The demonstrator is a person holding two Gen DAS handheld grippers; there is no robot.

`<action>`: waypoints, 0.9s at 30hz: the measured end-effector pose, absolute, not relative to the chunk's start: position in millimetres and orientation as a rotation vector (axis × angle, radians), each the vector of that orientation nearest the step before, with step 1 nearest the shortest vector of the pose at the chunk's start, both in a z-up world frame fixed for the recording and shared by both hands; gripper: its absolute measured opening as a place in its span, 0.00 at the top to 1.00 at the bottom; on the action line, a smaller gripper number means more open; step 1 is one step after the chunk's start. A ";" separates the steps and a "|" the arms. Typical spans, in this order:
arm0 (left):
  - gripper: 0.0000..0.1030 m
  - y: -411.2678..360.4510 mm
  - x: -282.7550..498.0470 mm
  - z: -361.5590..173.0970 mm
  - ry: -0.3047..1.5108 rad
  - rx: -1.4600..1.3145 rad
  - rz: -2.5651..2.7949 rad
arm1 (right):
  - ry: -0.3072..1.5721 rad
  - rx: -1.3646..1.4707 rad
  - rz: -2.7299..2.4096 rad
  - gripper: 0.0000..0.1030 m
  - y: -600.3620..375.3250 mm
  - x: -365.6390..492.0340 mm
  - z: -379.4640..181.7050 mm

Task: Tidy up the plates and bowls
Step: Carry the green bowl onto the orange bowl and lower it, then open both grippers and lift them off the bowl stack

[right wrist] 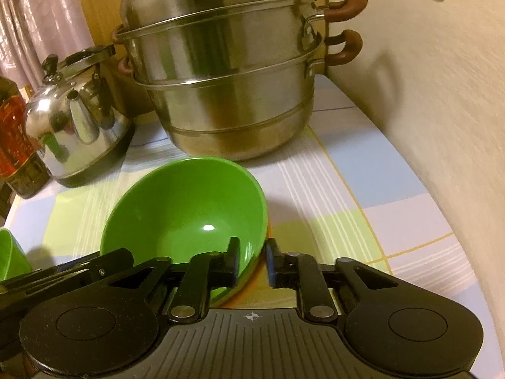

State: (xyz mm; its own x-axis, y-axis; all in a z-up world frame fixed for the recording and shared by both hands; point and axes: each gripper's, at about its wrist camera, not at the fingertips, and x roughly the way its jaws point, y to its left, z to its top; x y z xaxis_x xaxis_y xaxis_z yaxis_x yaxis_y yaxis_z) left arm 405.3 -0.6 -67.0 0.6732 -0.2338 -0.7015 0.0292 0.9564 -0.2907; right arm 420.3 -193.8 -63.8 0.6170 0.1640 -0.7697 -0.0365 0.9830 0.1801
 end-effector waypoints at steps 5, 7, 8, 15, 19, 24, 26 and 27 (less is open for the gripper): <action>0.69 3.4 404.1 -63.2 0.803 -0.276 -0.143 | 0.857 0.192 0.115 0.67 -197.8 418.4 -56.4; 0.69 4.1 403.4 -61.7 0.797 -0.275 -0.144 | 0.847 0.203 0.112 0.67 -199.2 418.3 -53.6; 0.69 4.5 403.2 -61.2 0.796 -0.278 -0.144 | 0.844 0.203 0.111 0.67 -199.3 418.3 -52.8; 0.69 11.1 398.3 -54.4 0.770 -0.292 -0.136 | 0.829 0.209 0.095 0.67 -200.4 418.4 -48.6; 0.69 17.3 394.1 -49.1 0.755 -0.292 -0.125 | 0.779 0.216 0.093 0.67 -200.9 413.5 -39.1; 0.69 27.5 385.6 -41.5 0.730 -0.273 -0.096 | 0.702 0.249 0.113 0.67 -197.2 403.2 -20.4; 0.69 33.1 381.8 -38.7 0.720 -0.276 -0.084 | 0.685 0.256 0.124 0.67 -192.8 400.2 -14.4; 0.69 36.5 379.4 -36.9 0.712 -0.278 -0.077 | 0.680 0.257 0.130 0.67 -190.2 398.7 -12.1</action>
